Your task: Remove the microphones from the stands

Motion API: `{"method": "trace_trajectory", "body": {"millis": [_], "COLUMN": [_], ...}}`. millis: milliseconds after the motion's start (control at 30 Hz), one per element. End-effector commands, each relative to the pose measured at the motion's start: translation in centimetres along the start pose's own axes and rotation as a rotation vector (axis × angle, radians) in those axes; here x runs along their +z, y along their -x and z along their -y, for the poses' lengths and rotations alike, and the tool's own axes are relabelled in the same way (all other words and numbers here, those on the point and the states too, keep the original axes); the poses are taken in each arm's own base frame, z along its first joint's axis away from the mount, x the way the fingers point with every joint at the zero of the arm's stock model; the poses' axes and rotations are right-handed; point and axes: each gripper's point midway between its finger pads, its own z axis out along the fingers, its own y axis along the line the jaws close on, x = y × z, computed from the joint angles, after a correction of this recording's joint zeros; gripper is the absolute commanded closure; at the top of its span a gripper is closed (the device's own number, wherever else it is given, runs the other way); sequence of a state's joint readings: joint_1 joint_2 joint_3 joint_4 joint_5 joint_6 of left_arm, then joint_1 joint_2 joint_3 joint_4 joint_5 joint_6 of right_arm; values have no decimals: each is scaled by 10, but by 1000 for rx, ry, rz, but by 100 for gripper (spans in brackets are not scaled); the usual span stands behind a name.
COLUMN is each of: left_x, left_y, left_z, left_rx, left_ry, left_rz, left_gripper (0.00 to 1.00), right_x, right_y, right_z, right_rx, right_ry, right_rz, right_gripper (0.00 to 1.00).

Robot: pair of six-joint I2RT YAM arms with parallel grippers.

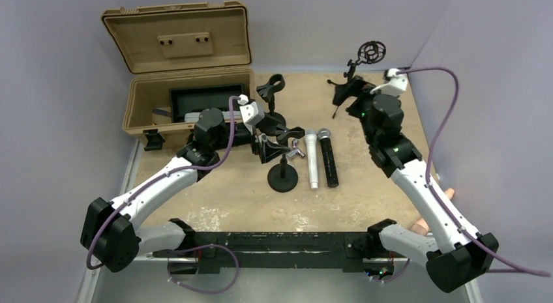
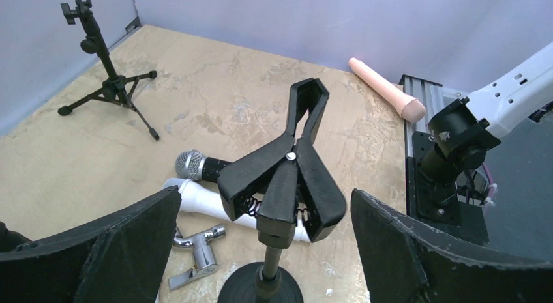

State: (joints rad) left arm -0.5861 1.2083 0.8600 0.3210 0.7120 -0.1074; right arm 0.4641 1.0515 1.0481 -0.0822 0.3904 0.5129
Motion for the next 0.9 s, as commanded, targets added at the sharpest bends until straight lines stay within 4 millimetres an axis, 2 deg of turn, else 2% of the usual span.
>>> {"method": "trace_trajectory", "body": {"millis": [0,33,167,267,333,467,533,567,600,667,700,733,800,867], "left_x": [-7,-9,-17,-25,-29,-37,-38,-37,-37,-35,-35,-36,-37,-40], "left_y": [36,39,50,56,60,67,69,68,68,68,70,72,75,79], "left_z": [7,7,7,6,7,11,17,19,20,23,25,25,26,25], "left_rx": [88,93,122,145,159,203,226,233,237,233,224,213,198,190], "left_ry": [24,37,91,146,173,211,213,211,215,211,209,210,214,232], "left_rz": [71,76,77,84,88,94,95,93,90,87,92,98,108,123], "left_gripper": [0,0,0,0,0,0,0,0,0,0,0,0,0,0], "right_x": [8,9,7,-6,-21,-58,-63,-56,-39,-1,7,9,-4,-15], "right_y": [40,36,20,-2,-13,-9,-6,-8,-4,-15,-27,-41,-54,-62], "right_z": [68,80,156,205,226,265,275,272,257,198,171,137,82,47], "right_rx": [91,105,182,251,296,372,345,305,238,49,-7,-30,-39,-39], "right_ry": [-172,-202,-474,-698,-788,-876,-869,-823,-701,-299,-125,73,388,533], "right_rz": [101,98,97,87,100,224,247,211,174,-4,-90,-143,-166,-184], "right_gripper": [3,4,7,7,5,6,6,6,6,4,3,1,1,1]}}
